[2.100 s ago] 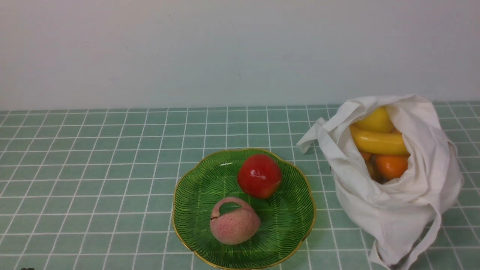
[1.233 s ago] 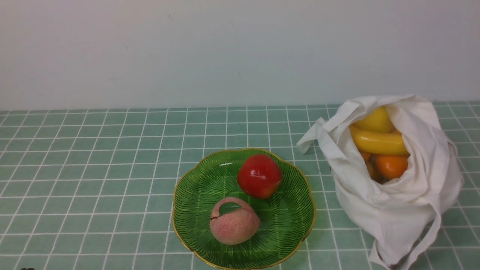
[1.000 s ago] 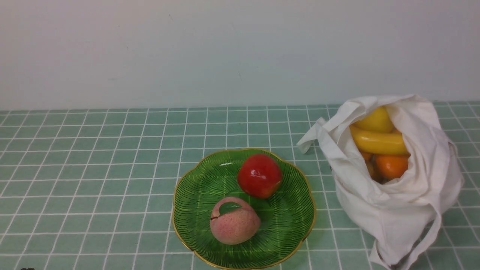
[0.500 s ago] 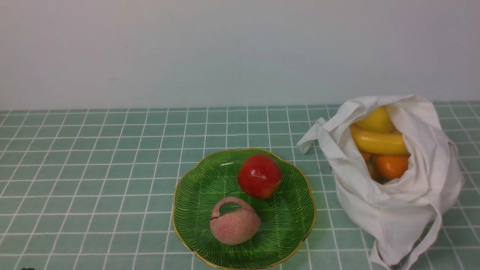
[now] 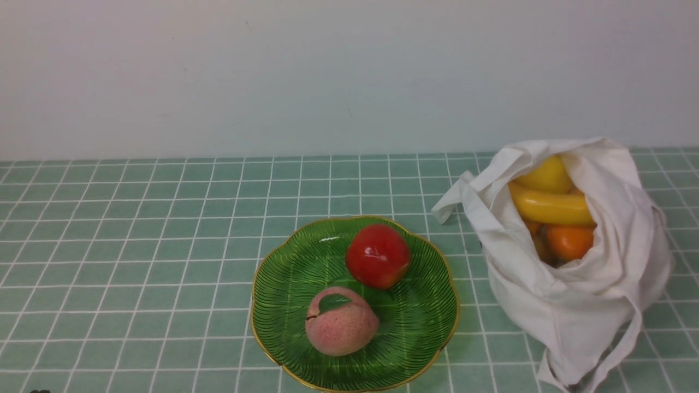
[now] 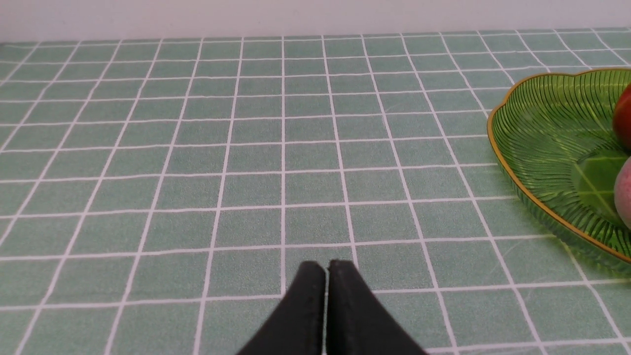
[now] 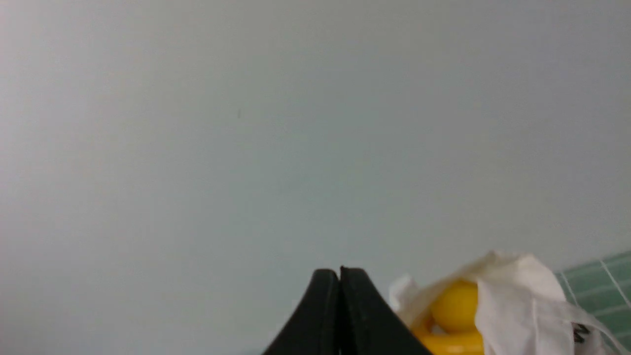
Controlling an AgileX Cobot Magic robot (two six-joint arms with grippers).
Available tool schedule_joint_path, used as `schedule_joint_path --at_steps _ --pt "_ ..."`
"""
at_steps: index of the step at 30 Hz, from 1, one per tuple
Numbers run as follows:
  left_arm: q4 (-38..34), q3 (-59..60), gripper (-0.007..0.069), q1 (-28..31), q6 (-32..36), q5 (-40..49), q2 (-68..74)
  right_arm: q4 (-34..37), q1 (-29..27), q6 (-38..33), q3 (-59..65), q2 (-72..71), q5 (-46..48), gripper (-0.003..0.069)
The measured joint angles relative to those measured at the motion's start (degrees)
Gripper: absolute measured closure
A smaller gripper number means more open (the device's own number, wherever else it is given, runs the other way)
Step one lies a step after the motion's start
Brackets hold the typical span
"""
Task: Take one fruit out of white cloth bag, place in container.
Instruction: 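Reach into the bag and grasp the banana with the right gripper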
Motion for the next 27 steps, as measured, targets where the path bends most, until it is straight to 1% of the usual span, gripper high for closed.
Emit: schedule_joint_path --at_steps 1,2,3,4,5,7,8,10,11,14,16,20,21,23,27 --pt "0.00 0.00 0.0632 0.00 0.00 0.00 0.00 -3.27 0.00 -2.05 -5.21 5.41 7.11 0.0673" --pt "0.00 0.00 0.0632 0.00 0.00 0.00 0.00 -5.42 0.01 -3.07 -7.71 8.16 10.57 0.0673" --pt "0.00 0.00 0.0632 0.00 0.00 0.00 0.00 -8.50 0.07 -5.40 -13.17 14.46 18.11 0.0673" --pt "0.00 0.00 0.0632 0.00 0.00 0.00 0.00 -11.22 0.08 -6.89 -16.73 18.77 23.59 0.0673" --pt "0.00 0.00 0.0632 0.00 0.00 0.00 0.00 -11.64 0.14 -7.18 -17.39 19.61 23.59 0.0673" --pt "0.00 0.00 0.0632 0.00 0.00 0.00 0.00 -14.92 0.19 -9.80 -22.94 27.43 30.41 0.0673" --pt "0.00 0.00 0.0632 0.00 0.00 0.00 0.00 -15.79 0.26 -10.77 -24.59 28.84 31.41 0.0673" --pt "0.00 0.00 0.0632 0.00 0.00 0.00 0.00 -17.58 0.26 -18.06 -30.61 38.42 35.59 0.0673" --pt "0.00 0.00 0.0632 0.00 0.00 0.00 0.00 -17.64 0.26 -19.44 -31.53 39.56 35.89 0.0673" --pt "0.00 0.00 0.0632 0.00 0.00 0.00 0.00 -16.98 0.88 -28.62 -34.60 47.64 36.66 0.0673" --pt "0.00 0.00 0.0632 0.00 0.00 0.00 0.00 -16.70 2.18 -31.47 -35.84 51.90 36.51 0.0673" --pt "0.00 0.00 0.0632 0.00 0.00 0.00 0.00 -17.67 5.90 -32.59 -37.26 57.82 34.77 0.0668" --pt "0.00 0.00 0.0632 0.00 0.00 0.00 0.00 -19.76 8.01 -32.68 -37.94 60.92 33.22 0.0664" --pt "0.00 0.00 0.0632 0.00 0.00 0.00 0.00 -22.84 10.27 -32.39 -38.91 63.67 31.83 0.0659" --pt "0.00 0.00 0.0632 0.00 0.00 0.00 0.00 -30.34 13.65 -31.16 -41.53 70.37 28.82 0.0632"
